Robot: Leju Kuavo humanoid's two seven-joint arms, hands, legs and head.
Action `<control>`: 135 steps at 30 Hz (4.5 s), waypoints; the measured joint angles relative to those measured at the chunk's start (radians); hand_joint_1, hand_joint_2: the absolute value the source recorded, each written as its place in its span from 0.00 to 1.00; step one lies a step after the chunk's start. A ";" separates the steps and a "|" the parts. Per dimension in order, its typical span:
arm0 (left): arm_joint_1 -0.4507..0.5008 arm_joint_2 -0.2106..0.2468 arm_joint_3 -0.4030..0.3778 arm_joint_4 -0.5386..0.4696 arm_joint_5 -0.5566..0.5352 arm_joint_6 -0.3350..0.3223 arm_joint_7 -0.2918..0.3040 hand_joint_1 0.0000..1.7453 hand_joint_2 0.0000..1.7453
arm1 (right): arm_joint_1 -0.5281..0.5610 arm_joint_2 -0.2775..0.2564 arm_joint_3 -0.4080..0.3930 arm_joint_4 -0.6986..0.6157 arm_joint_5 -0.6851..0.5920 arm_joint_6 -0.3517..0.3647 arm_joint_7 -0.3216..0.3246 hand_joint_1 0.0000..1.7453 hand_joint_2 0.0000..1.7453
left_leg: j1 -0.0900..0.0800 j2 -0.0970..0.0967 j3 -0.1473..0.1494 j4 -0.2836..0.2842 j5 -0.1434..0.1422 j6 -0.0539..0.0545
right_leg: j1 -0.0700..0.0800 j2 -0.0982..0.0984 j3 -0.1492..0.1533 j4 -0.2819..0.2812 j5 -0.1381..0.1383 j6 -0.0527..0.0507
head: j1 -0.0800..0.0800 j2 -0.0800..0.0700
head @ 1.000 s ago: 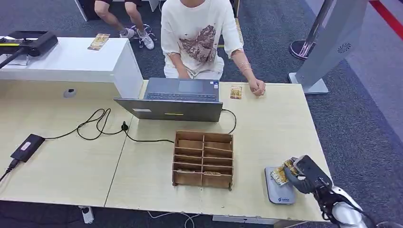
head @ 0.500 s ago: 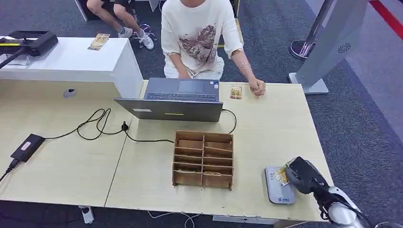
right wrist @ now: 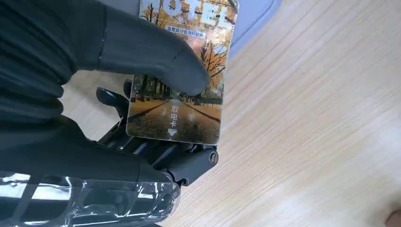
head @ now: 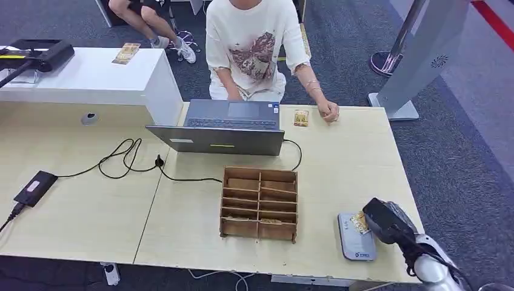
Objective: Pass the card to the sensor for recognition and then transmit it.
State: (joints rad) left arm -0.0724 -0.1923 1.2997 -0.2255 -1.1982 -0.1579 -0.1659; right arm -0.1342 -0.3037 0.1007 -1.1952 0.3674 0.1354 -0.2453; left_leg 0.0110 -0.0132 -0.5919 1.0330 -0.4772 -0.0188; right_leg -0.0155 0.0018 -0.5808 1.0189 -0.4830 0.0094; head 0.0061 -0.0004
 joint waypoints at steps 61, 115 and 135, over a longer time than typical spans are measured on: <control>-0.023 -0.007 0.053 0.000 0.032 0.019 0.018 0.00 0.00 | -0.549 0.207 0.050 -0.114 0.595 -0.138 0.242 1.00 1.00 | 0.000 0.001 0.000 0.000 0.001 -0.001 | 0.000 0.001 -0.001 0.002 0.000 0.000 | -0.001 0.000; -0.032 -0.008 -0.010 0.000 -0.014 0.018 0.039 0.00 0.00 | -0.848 0.397 0.134 0.320 0.922 -0.248 0.235 0.00 1.00 | 0.000 0.001 -0.001 0.000 0.001 -0.001 | 0.000 0.001 -0.002 0.002 0.000 0.000 | 0.000 0.000; -0.029 -0.008 -0.002 0.000 0.033 0.062 0.055 0.00 0.00 | -0.453 0.449 0.020 -0.412 0.573 -0.250 0.106 0.00 1.00 | 0.000 0.000 -0.002 0.000 0.000 -0.001 | 0.000 0.001 -0.004 0.001 -0.001 0.000 | 0.000 0.000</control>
State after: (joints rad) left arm -0.1012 -0.1999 1.2982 -0.2255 -1.1654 -0.0961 -0.1114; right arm -0.5874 0.1450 0.1205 -1.6074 0.9409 -0.1144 -0.1388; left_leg 0.0111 -0.0132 -0.5942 1.0329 -0.4767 -0.0196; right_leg -0.0154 0.0027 -0.5846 1.0198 -0.4836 0.0092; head 0.0064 -0.0004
